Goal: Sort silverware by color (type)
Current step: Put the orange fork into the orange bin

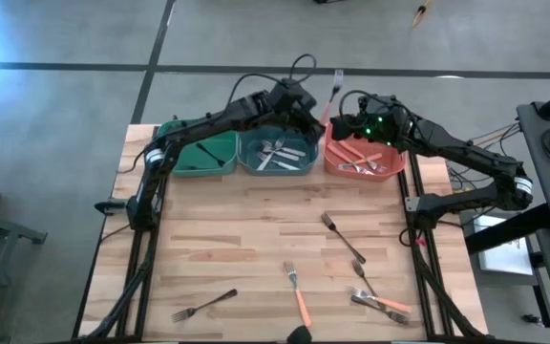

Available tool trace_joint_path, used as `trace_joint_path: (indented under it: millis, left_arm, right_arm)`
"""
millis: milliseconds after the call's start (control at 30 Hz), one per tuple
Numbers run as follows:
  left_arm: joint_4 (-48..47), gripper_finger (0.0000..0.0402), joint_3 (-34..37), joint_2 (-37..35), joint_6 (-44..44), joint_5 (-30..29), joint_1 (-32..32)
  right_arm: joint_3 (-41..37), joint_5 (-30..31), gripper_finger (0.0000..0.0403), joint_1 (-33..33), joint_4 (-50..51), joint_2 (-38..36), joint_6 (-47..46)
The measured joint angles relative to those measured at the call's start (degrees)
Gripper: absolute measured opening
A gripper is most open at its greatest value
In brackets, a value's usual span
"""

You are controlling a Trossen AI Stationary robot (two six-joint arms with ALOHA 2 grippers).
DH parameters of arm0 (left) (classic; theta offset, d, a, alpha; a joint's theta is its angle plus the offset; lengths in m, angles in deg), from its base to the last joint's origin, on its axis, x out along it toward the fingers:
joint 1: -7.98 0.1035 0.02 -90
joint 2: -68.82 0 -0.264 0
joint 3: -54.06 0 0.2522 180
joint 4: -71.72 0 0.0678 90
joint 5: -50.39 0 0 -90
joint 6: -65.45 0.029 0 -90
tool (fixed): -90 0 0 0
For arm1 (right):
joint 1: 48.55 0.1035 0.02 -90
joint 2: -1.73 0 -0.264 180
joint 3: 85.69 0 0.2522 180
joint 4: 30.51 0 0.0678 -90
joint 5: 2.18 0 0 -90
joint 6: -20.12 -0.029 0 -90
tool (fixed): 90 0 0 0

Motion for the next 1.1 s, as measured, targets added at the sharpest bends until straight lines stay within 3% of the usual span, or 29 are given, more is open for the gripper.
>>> trace_joint_path:
  millis: [867, 1100]
  left_arm:
    - [1.92, 0.0036, 0.0, 0.76, -0.44, 1.98, -1.89]
    - [1.91, 0.0036, 0.0, 0.76, -0.01, 1.98, -1.58]
  right_arm:
    - [0.0, -2.1, 0.0179, -0.18, -6.0, 2.92, 0.08]
    - [0.0, -2.29, 0.0143, -0.18, -5.99, 2.99, 0.1]
